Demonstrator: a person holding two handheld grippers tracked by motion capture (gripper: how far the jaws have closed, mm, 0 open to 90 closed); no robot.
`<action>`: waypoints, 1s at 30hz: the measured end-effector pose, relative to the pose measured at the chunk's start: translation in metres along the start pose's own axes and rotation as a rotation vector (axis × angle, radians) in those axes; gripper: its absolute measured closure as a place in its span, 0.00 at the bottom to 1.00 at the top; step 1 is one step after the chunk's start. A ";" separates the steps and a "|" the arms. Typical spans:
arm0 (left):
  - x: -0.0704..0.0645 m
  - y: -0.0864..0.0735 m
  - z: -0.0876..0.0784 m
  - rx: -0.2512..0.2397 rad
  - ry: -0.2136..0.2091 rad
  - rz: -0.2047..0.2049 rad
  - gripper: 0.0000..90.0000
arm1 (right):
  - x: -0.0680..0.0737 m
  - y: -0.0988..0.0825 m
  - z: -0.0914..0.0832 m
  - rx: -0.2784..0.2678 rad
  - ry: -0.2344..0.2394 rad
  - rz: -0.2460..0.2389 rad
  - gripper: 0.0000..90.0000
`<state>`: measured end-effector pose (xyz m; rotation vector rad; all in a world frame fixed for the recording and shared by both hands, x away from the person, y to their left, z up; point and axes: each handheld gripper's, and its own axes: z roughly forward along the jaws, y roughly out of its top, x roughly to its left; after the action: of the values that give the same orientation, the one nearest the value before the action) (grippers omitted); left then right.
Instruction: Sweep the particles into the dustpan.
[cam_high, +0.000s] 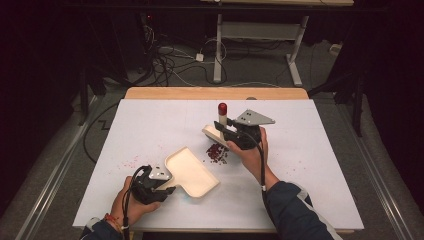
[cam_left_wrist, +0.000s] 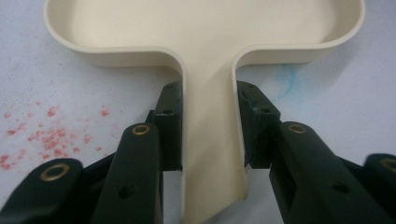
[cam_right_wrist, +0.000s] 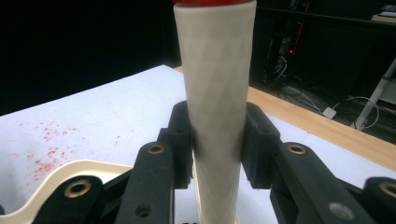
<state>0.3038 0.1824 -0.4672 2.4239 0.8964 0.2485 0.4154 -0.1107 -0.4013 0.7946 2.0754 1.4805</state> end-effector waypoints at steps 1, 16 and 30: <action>0.000 0.001 0.001 -0.001 0.000 -0.002 0.71 | 0.002 0.000 -0.001 -0.004 0.010 0.002 0.77; -0.002 0.019 0.012 0.034 0.015 -0.038 0.71 | 0.027 -0.004 -0.009 -0.017 -0.001 0.003 0.77; -0.006 0.037 0.025 0.068 0.030 -0.037 0.71 | 0.070 -0.007 -0.010 -0.033 -0.061 -0.058 0.77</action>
<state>0.3279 0.1443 -0.4675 2.4696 0.9771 0.2447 0.3570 -0.0712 -0.4073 0.7511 2.0076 1.4382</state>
